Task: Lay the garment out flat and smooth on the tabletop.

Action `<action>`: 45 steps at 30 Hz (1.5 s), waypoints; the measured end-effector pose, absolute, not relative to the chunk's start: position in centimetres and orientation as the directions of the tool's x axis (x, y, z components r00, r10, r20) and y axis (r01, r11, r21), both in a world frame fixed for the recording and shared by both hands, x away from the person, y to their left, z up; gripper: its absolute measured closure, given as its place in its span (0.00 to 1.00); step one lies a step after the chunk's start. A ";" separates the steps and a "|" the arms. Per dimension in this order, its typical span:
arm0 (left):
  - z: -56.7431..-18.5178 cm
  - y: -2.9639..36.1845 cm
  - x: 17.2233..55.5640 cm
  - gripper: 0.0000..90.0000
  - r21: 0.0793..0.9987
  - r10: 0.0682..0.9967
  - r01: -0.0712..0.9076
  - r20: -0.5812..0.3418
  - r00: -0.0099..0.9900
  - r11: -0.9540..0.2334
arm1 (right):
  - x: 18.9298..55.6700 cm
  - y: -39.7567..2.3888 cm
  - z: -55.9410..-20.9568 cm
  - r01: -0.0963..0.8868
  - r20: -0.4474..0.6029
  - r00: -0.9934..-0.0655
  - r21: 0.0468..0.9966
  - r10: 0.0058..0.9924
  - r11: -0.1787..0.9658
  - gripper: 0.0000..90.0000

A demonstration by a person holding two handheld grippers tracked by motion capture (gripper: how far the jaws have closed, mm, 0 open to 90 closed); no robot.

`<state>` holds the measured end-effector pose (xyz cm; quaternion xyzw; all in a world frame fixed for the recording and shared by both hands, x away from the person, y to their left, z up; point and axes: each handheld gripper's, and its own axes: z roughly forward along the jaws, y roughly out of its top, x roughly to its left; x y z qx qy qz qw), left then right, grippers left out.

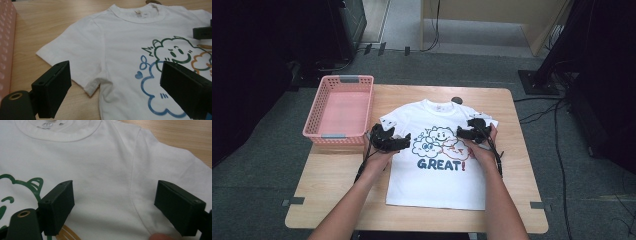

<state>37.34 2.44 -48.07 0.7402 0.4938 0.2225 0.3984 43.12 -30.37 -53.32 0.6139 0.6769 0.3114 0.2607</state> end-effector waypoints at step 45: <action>-52.0 13.1 27.6 0.12 0.802 0.937 0.546 0.048 0.346 -0.243 | 42.9 -30.4 -53.3 0.669 0.026 -0.102 0.741 0.994 0.049 0.18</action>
